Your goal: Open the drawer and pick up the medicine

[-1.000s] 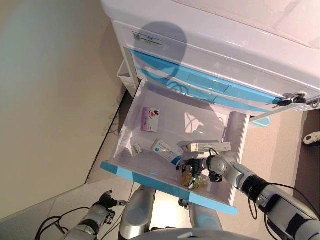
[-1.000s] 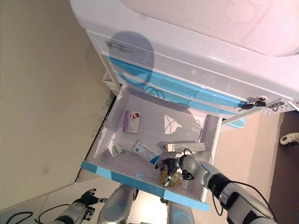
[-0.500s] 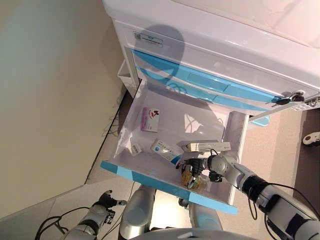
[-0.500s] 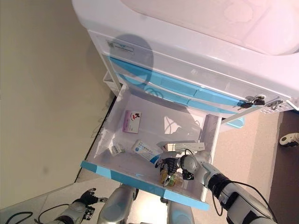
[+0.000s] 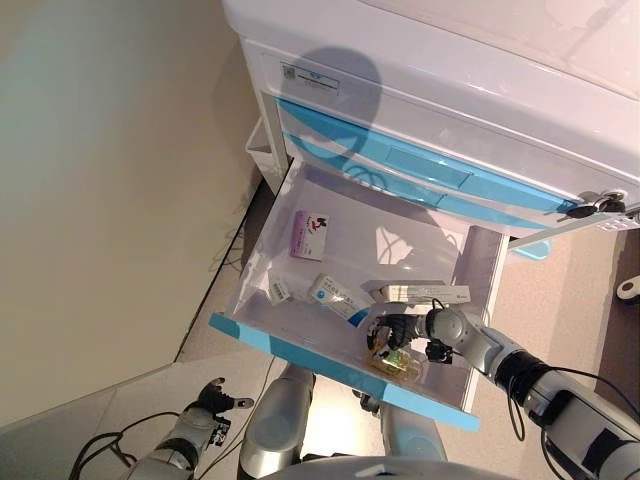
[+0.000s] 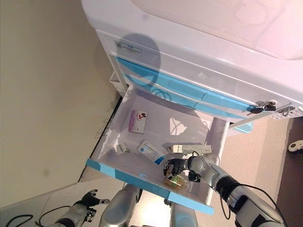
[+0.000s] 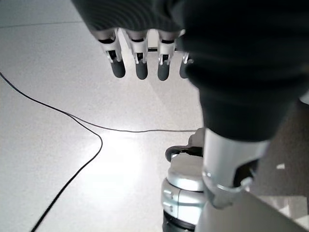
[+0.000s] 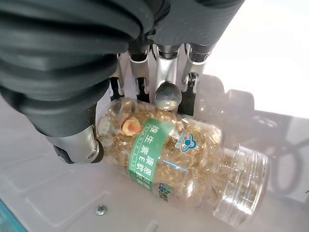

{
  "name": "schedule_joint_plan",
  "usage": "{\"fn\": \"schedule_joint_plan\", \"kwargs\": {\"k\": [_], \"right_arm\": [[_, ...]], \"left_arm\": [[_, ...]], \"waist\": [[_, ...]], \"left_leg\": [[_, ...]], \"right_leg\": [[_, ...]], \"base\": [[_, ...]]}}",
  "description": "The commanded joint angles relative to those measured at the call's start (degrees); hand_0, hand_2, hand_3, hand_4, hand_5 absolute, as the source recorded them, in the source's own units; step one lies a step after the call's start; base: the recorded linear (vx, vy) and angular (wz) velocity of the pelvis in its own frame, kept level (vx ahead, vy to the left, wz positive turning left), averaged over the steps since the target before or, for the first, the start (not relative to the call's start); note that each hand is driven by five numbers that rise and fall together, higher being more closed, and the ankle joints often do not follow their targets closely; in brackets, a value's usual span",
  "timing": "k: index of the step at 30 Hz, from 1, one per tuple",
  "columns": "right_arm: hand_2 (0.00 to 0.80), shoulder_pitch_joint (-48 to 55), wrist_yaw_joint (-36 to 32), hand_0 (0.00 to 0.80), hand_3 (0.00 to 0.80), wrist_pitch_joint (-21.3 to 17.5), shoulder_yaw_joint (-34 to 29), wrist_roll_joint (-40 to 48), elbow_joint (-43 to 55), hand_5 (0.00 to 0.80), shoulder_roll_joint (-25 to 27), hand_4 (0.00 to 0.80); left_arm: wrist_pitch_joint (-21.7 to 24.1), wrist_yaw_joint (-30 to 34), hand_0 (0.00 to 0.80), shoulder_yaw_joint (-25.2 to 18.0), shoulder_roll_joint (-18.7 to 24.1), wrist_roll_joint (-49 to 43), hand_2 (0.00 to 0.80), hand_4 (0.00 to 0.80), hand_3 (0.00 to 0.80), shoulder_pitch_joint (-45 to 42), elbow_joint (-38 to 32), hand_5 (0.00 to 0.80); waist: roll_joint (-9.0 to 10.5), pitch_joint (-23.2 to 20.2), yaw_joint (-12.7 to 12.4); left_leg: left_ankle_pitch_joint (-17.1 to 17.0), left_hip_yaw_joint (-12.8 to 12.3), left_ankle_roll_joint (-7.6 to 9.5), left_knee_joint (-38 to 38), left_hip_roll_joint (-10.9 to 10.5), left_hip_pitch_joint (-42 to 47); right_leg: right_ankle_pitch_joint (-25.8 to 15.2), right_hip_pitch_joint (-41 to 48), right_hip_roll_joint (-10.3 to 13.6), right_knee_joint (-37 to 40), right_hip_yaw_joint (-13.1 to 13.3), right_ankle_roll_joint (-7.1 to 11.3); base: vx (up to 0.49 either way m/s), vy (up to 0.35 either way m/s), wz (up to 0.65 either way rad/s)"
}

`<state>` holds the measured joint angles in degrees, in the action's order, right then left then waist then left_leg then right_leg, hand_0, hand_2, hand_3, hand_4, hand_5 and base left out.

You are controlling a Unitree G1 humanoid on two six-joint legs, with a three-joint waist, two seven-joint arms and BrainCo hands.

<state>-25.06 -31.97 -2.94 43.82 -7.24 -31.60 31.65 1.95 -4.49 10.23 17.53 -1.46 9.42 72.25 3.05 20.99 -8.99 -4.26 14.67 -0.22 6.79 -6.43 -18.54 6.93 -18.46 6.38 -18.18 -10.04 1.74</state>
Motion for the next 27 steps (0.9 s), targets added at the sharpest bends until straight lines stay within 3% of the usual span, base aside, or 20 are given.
{"fn": "schedule_joint_plan", "kwargs": {"k": [1, 8, 13, 18, 27], "right_arm": [[0.800, 5.1, -1.1, 0.800, 0.800, -2.0, 0.6, 2.9, 6.0, 0.800, -1.0, 0.800], [0.800, 4.0, 1.3, 0.800, 0.800, -2.9, -1.6, -7.0, 3.2, 0.800, -0.3, 0.800], [0.800, 3.6, 2.2, 0.800, 0.800, -1.1, -2.8, -12.2, -1.9, 0.800, -1.0, 0.800], [0.800, 2.3, 1.9, 0.800, 0.800, 0.4, -3.2, -11.5, -4.8, 0.800, -2.2, 0.800], [0.800, -3.3, -1.2, 0.800, 0.800, 4.2, -2.5, -2.4, -3.5, 0.800, -1.6, 0.800]], "left_arm": [[0.3, 0.0, 0.000, -2.0, 0.8, -0.1, 0.000, 0.000, 0.000, -1.1, -0.2, 0.000], [-0.1, 0.8, 0.000, -1.9, 0.4, -0.6, 0.000, 0.000, 0.000, -1.5, 0.2, 0.000], [-0.7, 1.1, 0.000, -1.7, 0.3, -0.4, 0.000, 0.000, 0.000, -1.3, 0.6, 0.000], [-0.8, 1.4, 0.000, -1.3, 0.3, 0.2, 0.000, 0.000, 0.000, -1.0, 0.7, 0.000], [-0.5, 2.5, 0.000, -0.5, 0.5, 2.0, 0.000, 0.000, 0.000, -1.4, -0.4, 0.000]], "waist": [[-0.22, -1.2, 0.0], [-0.21, -2.0, 0.2], [0.35, -2.2, 0.6], [0.62, -2.0, 0.5], [1.13, -1.5, 0.2]], "left_leg": [[1.1, -1.7, 3.04, 0.5, -2.8, -0.7], [1.1, -2.3, 2.99, 0.3, -2.6, -0.6], [1.2, -2.9, 2.86, 0.4, -2.0, -0.8], [1.3, -3.4, 2.84, 0.5, -1.8, -0.8], [1.3, -4.1, 2.72, 0.8, -1.5, -0.7]], "right_leg": [[-6.2, -3.1, 3.3, -2.1, 1.2, 3.39], [-6.3, -3.1, 2.9, -1.3, 1.3, 3.41], [-6.8, -3.4, 2.5, -0.4, 1.7, 3.41], [-6.9, -3.6, 2.3, -0.5, 2.0, 3.36], [-7.2, -3.7, 2.2, -0.5, 2.3, 3.39]], "base": [[0.000, 0.000, 0.00], [0.000, 0.000, 0.00], [-0.009, -0.004, -0.06], [-0.008, -0.010, -0.06], [-0.007, -0.004, -0.04]]}}
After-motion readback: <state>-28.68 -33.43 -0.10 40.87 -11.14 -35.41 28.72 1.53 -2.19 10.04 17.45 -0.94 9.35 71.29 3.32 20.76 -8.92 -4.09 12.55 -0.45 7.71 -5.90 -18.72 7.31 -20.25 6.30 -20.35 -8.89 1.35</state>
